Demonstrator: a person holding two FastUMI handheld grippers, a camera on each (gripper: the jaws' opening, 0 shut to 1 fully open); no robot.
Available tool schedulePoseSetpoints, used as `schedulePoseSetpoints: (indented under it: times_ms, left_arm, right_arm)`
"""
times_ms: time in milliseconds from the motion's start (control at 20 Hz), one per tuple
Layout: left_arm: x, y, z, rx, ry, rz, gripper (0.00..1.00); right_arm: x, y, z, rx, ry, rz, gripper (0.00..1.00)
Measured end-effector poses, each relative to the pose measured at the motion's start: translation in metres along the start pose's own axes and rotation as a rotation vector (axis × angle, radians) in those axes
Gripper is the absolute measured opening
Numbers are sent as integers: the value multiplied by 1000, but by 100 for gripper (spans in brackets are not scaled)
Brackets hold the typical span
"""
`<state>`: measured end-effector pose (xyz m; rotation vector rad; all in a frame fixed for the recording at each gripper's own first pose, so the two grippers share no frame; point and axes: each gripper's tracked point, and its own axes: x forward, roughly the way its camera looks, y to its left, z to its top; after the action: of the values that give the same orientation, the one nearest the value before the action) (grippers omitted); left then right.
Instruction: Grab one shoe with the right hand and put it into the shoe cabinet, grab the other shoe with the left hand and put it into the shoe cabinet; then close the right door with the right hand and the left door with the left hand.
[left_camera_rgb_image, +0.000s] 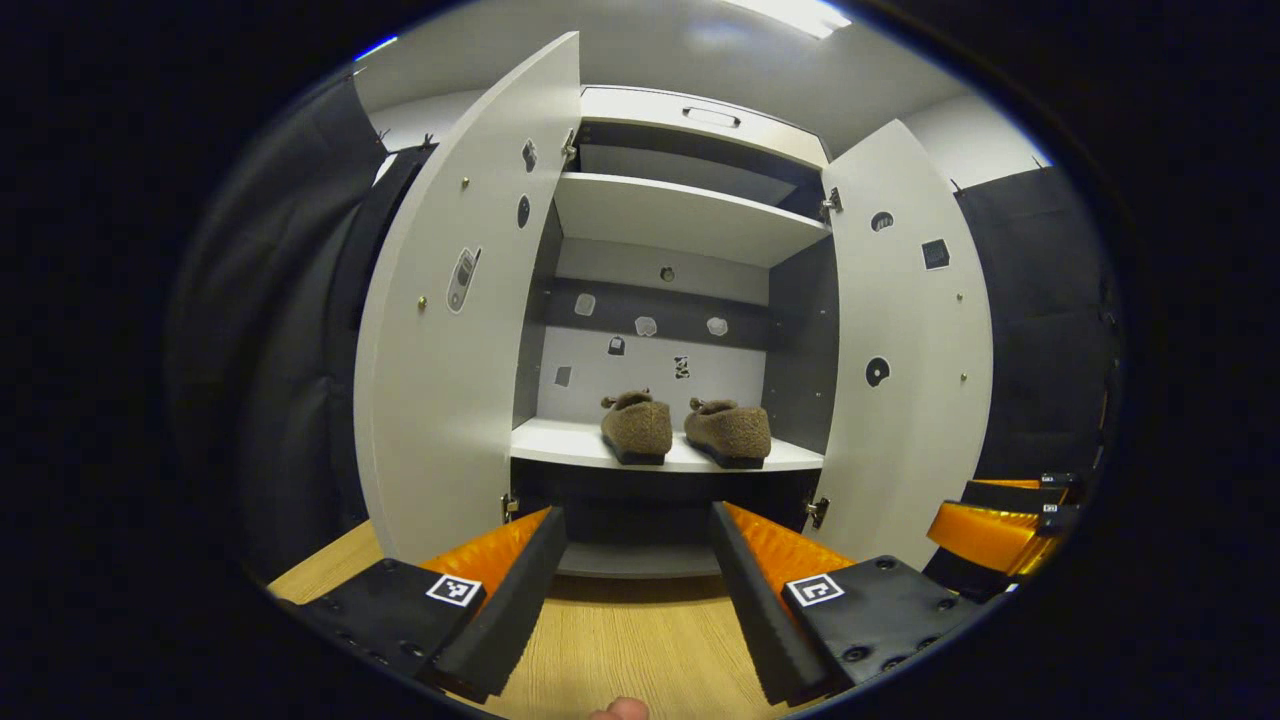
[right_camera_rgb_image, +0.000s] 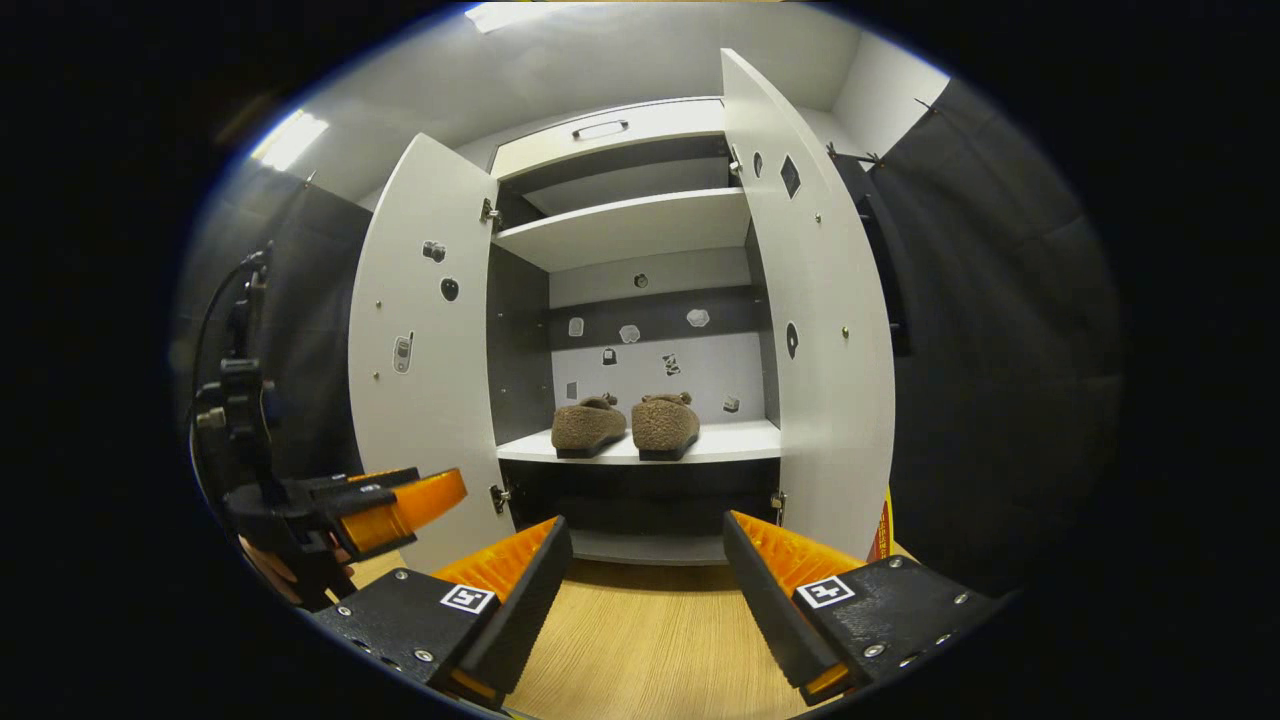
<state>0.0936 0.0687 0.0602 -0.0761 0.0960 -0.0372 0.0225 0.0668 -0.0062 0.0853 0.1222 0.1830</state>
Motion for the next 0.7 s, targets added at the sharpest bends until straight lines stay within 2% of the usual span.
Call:
schedulePoseSetpoints:
  times_ms: [200,250,300,350,450,500,550,650,700]
  left_arm:
    - [-5,0,-1,17,-5,13,95]
    - [-6,0,-1,19,-14,10,99]
    - [-7,-3,-3,17,-18,6,99]
    - [-8,-2,-7,15,-15,9,91]
    - [-10,-3,-16,13,1,11,91]
    - [-11,-3,-18,15,4,13,99]
    - [-13,-2,-18,20,4,12,95]
    - [-14,-2,-17,26,-2,13,95]
    - [-14,-2,-17,21,-3,8,99]
  right_arm:
    - [-6,0,14,-1,-34,13,94]
    - [-10,5,22,9,-55,48,94]
    - [-14,7,32,9,-82,70,94]
    - [-18,3,43,-11,-107,77,94]
    - [-24,-22,64,-56,-135,37,94]
    - [-26,-34,74,-57,-138,16,94]
    - [-29,-50,85,-43,-136,-6,94]
    - [-36,-87,111,-27,-150,-52,94]
    - [-38,-107,125,-31,-162,-84,94]
